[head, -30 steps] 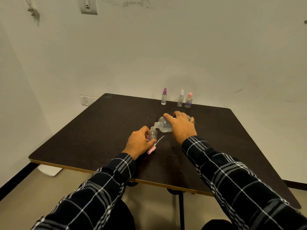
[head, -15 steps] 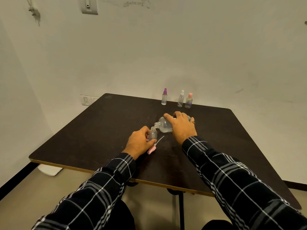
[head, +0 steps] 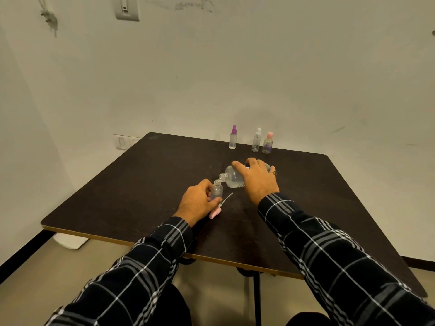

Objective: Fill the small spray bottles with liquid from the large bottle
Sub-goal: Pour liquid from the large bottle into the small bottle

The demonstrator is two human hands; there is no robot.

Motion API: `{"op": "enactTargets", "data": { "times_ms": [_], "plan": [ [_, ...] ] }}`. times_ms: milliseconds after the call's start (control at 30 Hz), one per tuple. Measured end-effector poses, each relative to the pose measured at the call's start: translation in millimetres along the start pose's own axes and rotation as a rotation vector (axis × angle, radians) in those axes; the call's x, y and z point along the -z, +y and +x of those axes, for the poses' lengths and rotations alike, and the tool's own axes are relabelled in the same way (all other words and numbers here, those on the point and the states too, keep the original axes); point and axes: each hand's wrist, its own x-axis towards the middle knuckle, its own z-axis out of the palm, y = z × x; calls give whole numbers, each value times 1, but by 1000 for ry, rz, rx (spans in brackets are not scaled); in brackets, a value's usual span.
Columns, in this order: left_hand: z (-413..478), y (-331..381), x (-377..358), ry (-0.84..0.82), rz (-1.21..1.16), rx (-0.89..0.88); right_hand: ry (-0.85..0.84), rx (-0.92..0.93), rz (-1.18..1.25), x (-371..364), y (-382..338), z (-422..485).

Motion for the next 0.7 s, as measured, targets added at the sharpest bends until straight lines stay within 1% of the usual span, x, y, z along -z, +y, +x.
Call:
{"op": "enactTargets", "data": {
  "times_ms": [700],
  "plan": [
    [-1,2,1,5,10,1,1,1,-3,1,0,0]
  ]
}}
